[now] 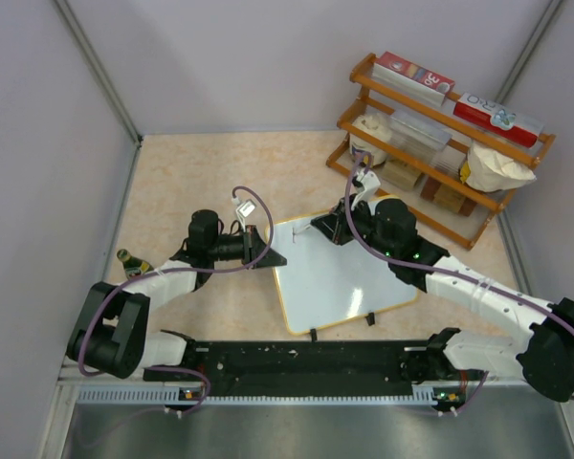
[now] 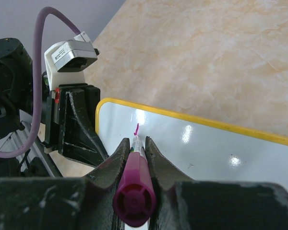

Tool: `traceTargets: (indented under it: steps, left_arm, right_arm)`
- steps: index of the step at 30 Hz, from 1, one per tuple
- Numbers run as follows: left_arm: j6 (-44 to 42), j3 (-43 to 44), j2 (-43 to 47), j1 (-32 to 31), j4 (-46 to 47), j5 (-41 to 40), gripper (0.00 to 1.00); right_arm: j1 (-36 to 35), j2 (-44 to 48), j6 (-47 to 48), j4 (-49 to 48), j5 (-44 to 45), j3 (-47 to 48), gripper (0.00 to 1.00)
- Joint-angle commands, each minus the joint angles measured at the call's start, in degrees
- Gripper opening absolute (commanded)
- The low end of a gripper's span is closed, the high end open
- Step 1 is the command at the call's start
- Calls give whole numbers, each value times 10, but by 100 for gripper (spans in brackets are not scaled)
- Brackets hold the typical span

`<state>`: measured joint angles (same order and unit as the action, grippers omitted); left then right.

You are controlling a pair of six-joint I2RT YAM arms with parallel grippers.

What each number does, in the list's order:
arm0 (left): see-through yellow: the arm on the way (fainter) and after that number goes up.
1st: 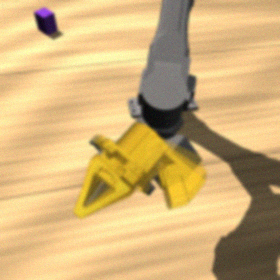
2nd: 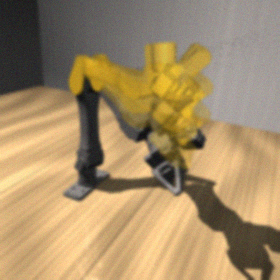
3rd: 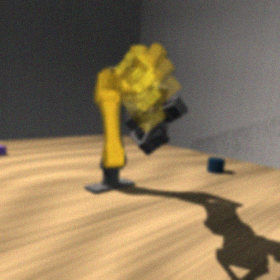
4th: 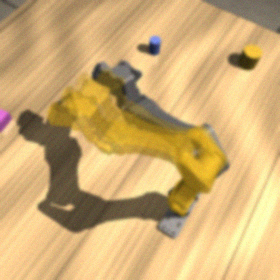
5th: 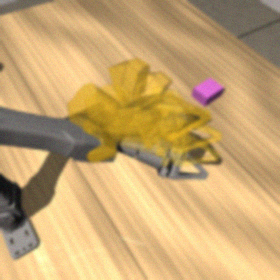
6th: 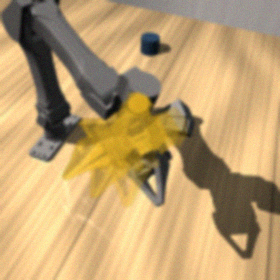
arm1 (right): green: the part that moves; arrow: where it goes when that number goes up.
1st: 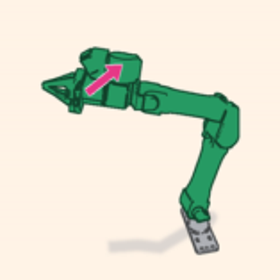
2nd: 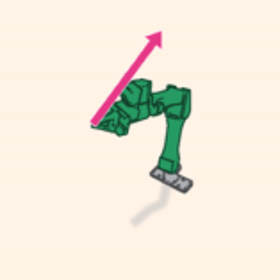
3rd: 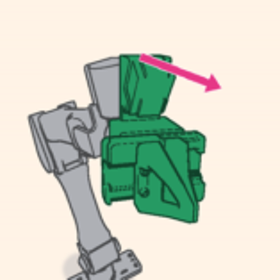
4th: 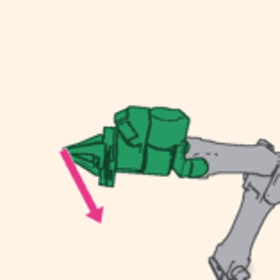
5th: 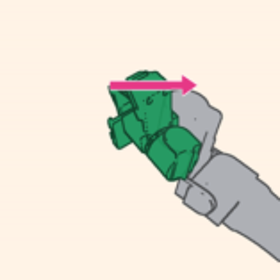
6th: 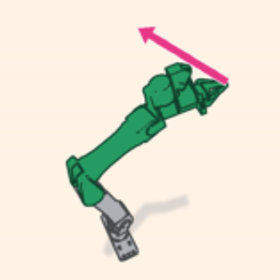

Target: Write a sentence on the whiteboard

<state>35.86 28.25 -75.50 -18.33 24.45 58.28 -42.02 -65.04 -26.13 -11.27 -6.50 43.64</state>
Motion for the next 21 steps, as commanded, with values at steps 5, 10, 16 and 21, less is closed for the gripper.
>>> traceTargets:
  steps: [5, 10, 16, 21]
  left_arm:
    - [-38, -10, -7, -3, -11, -15, 0]
    - [-40, -10, -6, -3, -12, -17, 0]
    - [-40, -11, -6, -2, -12, -18, 0]
    - [-40, -12, -7, -3, -10, -15, 0]
  right_arm:
    - [-6, 8, 20, 22, 33, 15, 0]
    - [-6, 12, 27, 35, 53, 18, 0]
    - [-6, 18, 29, 45, 63, 19, 0]
    - [-5, 24, 28, 42, 63, 17, 0]
